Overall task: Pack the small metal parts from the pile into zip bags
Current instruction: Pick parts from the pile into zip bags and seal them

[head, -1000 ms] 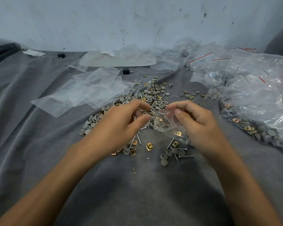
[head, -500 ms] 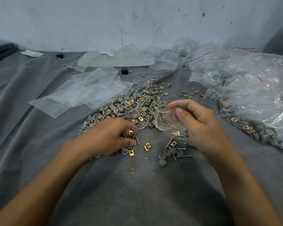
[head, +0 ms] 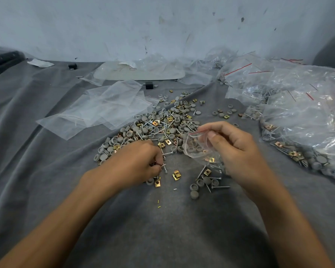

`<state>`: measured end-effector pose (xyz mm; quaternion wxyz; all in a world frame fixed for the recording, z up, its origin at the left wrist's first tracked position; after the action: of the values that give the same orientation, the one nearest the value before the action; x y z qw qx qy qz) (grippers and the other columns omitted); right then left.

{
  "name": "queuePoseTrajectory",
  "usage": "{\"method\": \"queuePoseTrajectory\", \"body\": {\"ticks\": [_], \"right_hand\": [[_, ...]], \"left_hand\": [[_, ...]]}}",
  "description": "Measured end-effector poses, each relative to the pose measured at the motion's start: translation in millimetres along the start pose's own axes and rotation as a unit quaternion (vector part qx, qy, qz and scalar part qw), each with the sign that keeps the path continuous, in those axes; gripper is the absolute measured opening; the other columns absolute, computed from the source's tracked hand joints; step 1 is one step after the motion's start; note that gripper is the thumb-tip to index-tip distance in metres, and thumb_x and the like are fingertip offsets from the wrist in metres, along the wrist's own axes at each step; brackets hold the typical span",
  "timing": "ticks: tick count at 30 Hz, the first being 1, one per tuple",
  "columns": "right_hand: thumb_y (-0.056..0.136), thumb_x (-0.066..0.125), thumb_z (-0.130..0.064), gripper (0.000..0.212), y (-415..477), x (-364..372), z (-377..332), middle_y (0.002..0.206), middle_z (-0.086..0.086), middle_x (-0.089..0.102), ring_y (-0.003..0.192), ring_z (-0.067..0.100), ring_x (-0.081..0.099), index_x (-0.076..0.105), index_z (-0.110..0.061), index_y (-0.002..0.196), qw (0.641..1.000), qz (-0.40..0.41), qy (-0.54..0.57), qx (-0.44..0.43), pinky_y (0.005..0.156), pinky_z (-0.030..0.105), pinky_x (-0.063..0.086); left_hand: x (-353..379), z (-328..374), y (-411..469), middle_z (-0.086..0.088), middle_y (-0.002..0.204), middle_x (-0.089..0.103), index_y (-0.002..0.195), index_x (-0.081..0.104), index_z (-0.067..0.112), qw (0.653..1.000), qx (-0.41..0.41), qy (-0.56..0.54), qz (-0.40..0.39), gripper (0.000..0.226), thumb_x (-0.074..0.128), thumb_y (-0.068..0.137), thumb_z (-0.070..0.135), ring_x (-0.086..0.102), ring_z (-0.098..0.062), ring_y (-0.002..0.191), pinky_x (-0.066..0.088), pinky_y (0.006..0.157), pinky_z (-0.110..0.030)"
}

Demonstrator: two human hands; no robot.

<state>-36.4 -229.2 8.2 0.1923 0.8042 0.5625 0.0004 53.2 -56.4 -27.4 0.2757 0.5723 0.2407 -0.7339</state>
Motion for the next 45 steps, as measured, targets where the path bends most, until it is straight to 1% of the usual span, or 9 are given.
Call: {"method": "queuePoseTrajectory", "body": {"ticks": [4, 13, 19, 22, 25, 28, 33, 40, 45], "right_hand": [[0.104, 0.054, -0.013, 0.033, -1.3, 3.0, 2.7, 0.094, 0.008, 0.074, 0.095, 0.043, 0.063, 0.074, -0.039, 0.100, 1.000, -0.007, -0.013, 0.002, 0.086, 0.059, 0.052], [0.104, 0.055, -0.013, 0.030, -2.0, 12.3, 4.4, 0.089, -0.009, 0.072, 0.085, 0.012, 0.065, 0.073, -0.037, 0.100, 0.999, -0.022, -0.047, -0.005, 0.078, 0.034, 0.051], [0.104, 0.054, -0.014, 0.029, -3.9, 13.8, 4.4, 0.093, -0.002, 0.074, 0.091, 0.025, 0.067, 0.074, -0.035, 0.102, 0.999, -0.024, -0.039, 0.001, 0.082, 0.046, 0.053], [0.104, 0.054, -0.012, 0.029, -3.7, 15.4, 3.1, 0.095, -0.005, 0.074, 0.093, 0.018, 0.068, 0.074, -0.034, 0.102, 0.999, -0.028, -0.038, -0.001, 0.085, 0.039, 0.053], [0.104, 0.054, -0.009, 0.030, -2.5, 14.5, 1.0, 0.095, -0.009, 0.073, 0.092, 0.007, 0.067, 0.073, -0.031, 0.102, 0.999, -0.030, -0.031, -0.003, 0.082, 0.025, 0.053], [0.103, 0.054, -0.009, 0.030, -1.4, 8.4, 1.9, 0.096, -0.002, 0.075, 0.092, 0.016, 0.069, 0.074, -0.031, 0.102, 1.000, -0.016, -0.018, -0.001, 0.082, 0.033, 0.056], [0.103, 0.053, -0.005, 0.033, -0.3, 2.8, -1.7, 0.092, 0.002, 0.074, 0.090, 0.014, 0.068, 0.075, -0.030, 0.099, 1.000, 0.000, -0.001, -0.011, 0.079, 0.021, 0.051], [0.103, 0.053, -0.009, 0.034, -0.3, 2.6, 0.8, 0.094, 0.005, 0.074, 0.095, 0.033, 0.066, 0.075, -0.035, 0.099, 1.000, 0.003, -0.003, -0.010, 0.085, 0.046, 0.054], [0.103, 0.052, -0.007, 0.034, -0.8, 0.3, -2.0, 0.092, 0.002, 0.075, 0.093, 0.028, 0.068, 0.075, -0.032, 0.098, 1.000, 0.001, 0.011, -0.007, 0.076, 0.023, 0.053]], "left_hand": [[-2.9, 0.7, -2.0, 0.013, 0.091, 0.053, 0.085, 0.058, 0.030, 1.000, -0.004, -0.013, 0.012, 0.009, 0.062, 0.092, 0.034, 0.051, -0.006, 0.085, 0.046, 0.076, -0.030], [-31.8, 30.6, -12.6, 0.012, 0.071, 0.058, 0.092, 0.047, 0.034, 0.984, 0.033, -0.148, 0.092, 0.010, 0.044, 0.099, 0.041, 0.055, -0.003, 0.071, 0.036, 0.058, -0.022], [-29.6, 43.9, -17.2, 0.008, 0.075, 0.056, 0.099, 0.039, 0.032, 0.991, 0.048, -0.102, 0.075, 0.009, 0.038, 0.103, 0.040, 0.052, -0.006, 0.069, 0.040, 0.065, -0.037], [-31.2, 48.9, -17.5, 0.012, 0.078, 0.056, 0.104, 0.043, 0.032, 0.989, 0.065, -0.094, 0.093, 0.010, 0.041, 0.103, 0.042, 0.052, -0.004, 0.071, 0.039, 0.066, -0.036], [-36.9, 54.5, -18.2, 0.015, 0.089, 0.065, 0.119, 0.052, 0.032, 0.973, 0.090, -0.188, 0.100, 0.021, 0.046, 0.103, 0.044, 0.059, 0.002, 0.077, 0.046, 0.069, -0.027], [-53.0, 41.0, -18.4, 0.016, 0.092, 0.069, 0.121, 0.056, 0.034, 0.947, 0.084, -0.271, 0.150, 0.018, 0.049, 0.104, 0.036, 0.062, 0.000, 0.077, 0.044, 0.063, -0.020], [-47.1, 9.7, -11.9, 0.015, 0.087, 0.066, 0.102, 0.063, 0.034, 0.976, 0.014, -0.165, 0.142, 0.006, 0.058, 0.100, 0.033, 0.060, -0.002, 0.081, 0.048, 0.071, -0.032], [-7.0, 2.8, -3.7, 0.015, 0.090, 0.051, 0.094, 0.057, 0.034, 0.999, -0.046, -0.006, 0.029, 0.031, 0.064, 0.085, 0.063, 0.052, -0.010, 0.090, 0.046, 0.075, -0.035], [1.7, 6.3, -0.9, 0.013, 0.104, 0.054, 0.109, 0.060, 0.034, 0.998, -0.047, 0.045, 0.005, 0.044, 0.063, 0.083, 0.069, 0.052, -0.011, 0.101, 0.043, 0.076, -0.032]]}}
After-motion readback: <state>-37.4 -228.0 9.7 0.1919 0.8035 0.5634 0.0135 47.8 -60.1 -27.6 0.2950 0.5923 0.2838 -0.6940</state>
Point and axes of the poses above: each hand's wrist, its own y-axis towards the middle knuckle, its own x-axis out of the palm, z = x × y, the point moved 9 cm from there along y, towards the middle knuckle
